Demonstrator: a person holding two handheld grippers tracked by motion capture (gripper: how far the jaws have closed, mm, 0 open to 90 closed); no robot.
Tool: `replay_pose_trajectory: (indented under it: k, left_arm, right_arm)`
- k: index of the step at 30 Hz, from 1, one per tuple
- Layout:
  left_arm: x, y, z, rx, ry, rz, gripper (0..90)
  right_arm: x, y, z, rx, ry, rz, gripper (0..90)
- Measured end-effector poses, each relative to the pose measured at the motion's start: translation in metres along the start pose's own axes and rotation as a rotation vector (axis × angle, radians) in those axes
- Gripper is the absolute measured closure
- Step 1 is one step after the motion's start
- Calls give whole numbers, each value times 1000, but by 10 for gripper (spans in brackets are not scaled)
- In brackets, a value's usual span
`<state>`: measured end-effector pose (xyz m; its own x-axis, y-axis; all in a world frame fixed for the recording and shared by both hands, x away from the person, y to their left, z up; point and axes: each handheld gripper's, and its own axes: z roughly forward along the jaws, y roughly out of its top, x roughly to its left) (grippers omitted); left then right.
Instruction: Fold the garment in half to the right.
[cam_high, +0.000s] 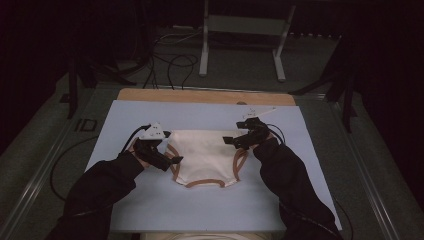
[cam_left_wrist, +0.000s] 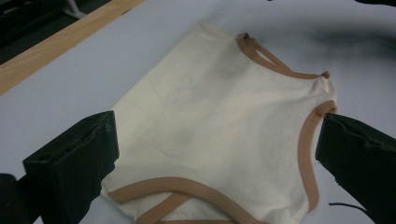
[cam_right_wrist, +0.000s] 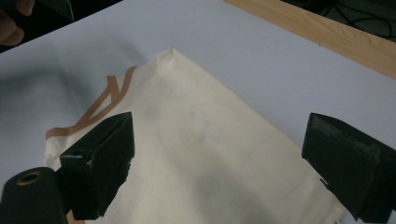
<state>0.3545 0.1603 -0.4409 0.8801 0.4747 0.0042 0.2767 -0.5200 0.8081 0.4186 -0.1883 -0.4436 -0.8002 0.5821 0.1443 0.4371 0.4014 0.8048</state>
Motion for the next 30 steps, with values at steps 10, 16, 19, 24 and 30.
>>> replay_pose_trajectory:
  k: [10, 16, 19, 24, 30]
  left_arm:
    - [-19, -6, 0, 13, -24, 41, 3]
    - [-30, -15, 6, 29, -55, 47, 3]
    - [-34, -19, 9, 54, -82, 45, 4]
    - [-42, -25, 15, 69, -102, 48, 4]
    - [-47, -33, 22, 63, -113, 65, 4]
  right_arm:
    - [9, 13, 15, -2, 23, -31, 94]
    - [14, 19, 27, -2, 35, -38, 94]
    - [17, 22, 34, 11, 40, -54, 94]
    - [24, 27, 44, 17, 59, -62, 94]
    - [32, 30, 55, 40, 73, -69, 94]
